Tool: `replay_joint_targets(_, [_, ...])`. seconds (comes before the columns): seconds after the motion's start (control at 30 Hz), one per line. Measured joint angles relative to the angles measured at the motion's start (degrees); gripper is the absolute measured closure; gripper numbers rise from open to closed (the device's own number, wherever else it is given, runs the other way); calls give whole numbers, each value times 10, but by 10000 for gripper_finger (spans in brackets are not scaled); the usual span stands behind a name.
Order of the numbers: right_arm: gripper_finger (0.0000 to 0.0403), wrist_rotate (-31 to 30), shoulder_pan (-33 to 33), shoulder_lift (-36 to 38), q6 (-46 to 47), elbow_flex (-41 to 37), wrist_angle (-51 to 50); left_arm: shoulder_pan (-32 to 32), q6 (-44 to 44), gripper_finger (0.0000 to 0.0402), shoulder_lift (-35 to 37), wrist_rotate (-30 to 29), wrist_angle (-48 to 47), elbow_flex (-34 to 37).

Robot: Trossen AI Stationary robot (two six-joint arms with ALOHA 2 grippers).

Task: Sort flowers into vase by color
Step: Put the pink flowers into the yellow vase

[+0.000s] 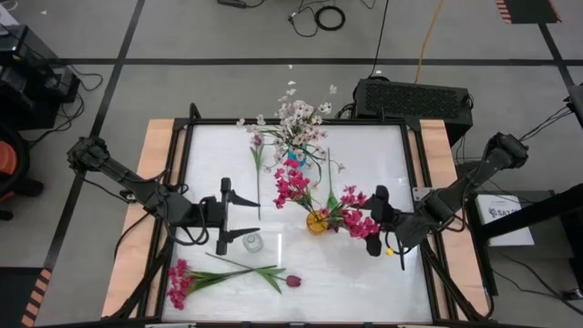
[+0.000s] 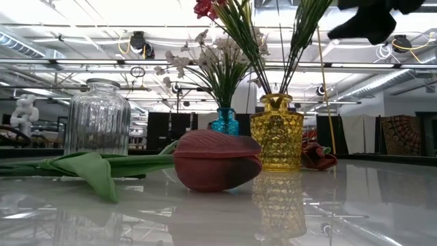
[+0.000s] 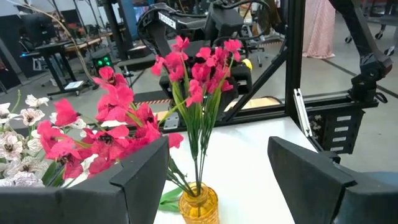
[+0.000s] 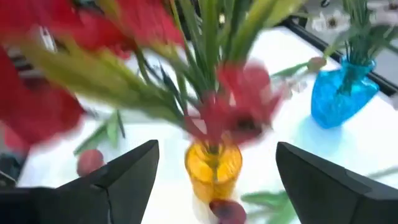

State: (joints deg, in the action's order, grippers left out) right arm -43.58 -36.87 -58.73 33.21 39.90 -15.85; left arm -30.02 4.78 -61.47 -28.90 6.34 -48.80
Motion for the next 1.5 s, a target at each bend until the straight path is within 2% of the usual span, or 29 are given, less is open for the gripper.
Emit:
replay_joint_targets(0.27, [87, -15, 1, 1, 59, 0, -103, -4, -2, 121, 0, 1, -19, 0])
replay_joint_targets(0.5, [87, 5, 1, 1, 114, 0, -191, -45, -3, 121, 0, 2, -28, 0])
replay_joint_targets(0.73, [87, 6, 1, 1, 177, 0, -257, -106, -73, 121, -14, 0, -51, 0])
replay_joint_targets(1.0, [87, 18, 1, 1, 202, 0, -267, -159, -139, 121, -65, 8, -64, 0])
replay_joint_targets(1.17, [87, 47, 1, 1, 203, 0, -265, -209, -223, 121, -83, 17, -116, 0])
replay_joint_targets(1.5, [87, 50, 0, 1, 219, 0, -263, -284, -468, 121, -143, 17, -253, 0])
